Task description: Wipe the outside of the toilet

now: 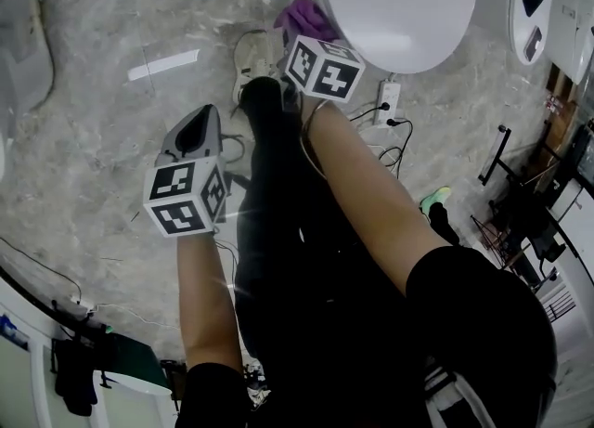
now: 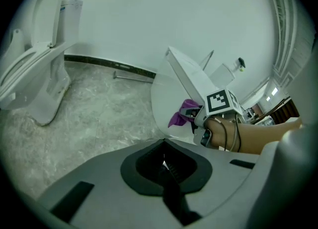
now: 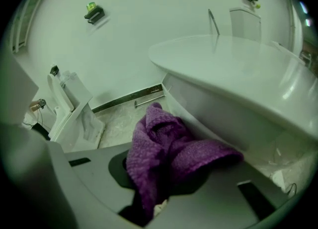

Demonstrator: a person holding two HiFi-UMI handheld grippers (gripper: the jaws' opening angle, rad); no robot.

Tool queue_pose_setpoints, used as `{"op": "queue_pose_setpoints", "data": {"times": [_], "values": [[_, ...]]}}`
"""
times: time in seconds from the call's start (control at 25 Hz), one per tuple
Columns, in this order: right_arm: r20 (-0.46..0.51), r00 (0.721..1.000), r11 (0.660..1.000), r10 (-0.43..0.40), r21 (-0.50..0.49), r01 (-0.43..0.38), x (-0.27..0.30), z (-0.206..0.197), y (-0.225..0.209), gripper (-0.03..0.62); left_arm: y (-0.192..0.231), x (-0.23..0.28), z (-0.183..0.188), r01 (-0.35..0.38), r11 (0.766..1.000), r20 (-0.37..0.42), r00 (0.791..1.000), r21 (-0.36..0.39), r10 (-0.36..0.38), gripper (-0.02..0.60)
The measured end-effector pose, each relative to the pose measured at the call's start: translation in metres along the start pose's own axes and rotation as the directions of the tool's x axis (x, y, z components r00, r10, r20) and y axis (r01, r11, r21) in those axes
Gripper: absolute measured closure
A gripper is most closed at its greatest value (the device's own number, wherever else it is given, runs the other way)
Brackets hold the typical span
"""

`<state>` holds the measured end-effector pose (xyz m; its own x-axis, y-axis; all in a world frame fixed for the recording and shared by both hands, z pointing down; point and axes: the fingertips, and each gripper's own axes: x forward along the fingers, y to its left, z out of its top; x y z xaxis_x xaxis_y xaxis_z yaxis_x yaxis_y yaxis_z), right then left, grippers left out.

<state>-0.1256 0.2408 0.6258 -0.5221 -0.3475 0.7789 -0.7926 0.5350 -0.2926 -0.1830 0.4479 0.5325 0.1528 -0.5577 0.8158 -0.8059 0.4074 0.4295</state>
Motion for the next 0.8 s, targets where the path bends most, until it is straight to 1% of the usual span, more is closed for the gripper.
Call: {"op": "queue_pose_setpoints", "data": {"times": [0.16, 0.28, 0.4, 0.48, 0.64, 0.8], "values": [[0.055, 0.997, 0.997, -0.055, 0.051, 0.052, 0.011, 0.011, 0.004, 0.513, 0.015, 0.012, 0.019, -0.003, 1.0, -0.002, 1.0, 0.009, 0.003, 0.575], [0.087, 0.992, 0.987, -0.087, 0.144, 0.074, 0.017, 0.015, 0.006, 0.513, 0.023, 0.022, 0.033, 0.012, 1.0, -0.008, 1.0, 0.003, -0.012, 0.575], [0.093, 0.987, 0.964, -0.128, 0.245, 0.102, 0.022, 0.018, 0.007, 0.513, 0.029, 0.034, 0.051, 0.031, 0.999, -0.037, 0.999, 0.033, -0.03, 0.575], [0.081, 0.985, 0.946, -0.151, 0.301, 0.12, 0.027, 0.023, 0.008, 0.513, 0.034, 0.041, 0.069, 0.043, 0.998, -0.048, 0.998, 0.051, -0.041, 0.575], [0.045, 0.983, 0.916, -0.175, 0.374, 0.146, 0.038, 0.037, 0.013, 0.513, 0.044, 0.046, 0.11, 0.06, 0.996, -0.066, 0.996, 0.071, -0.055, 0.575], [0.038, 0.978, 0.883, -0.205, 0.439, 0.168, 0.045, 0.052, 0.016, 0.513, 0.05, 0.044, 0.146, 0.07, 0.992, -0.085, 0.995, 0.108, -0.06, 0.575]]}}
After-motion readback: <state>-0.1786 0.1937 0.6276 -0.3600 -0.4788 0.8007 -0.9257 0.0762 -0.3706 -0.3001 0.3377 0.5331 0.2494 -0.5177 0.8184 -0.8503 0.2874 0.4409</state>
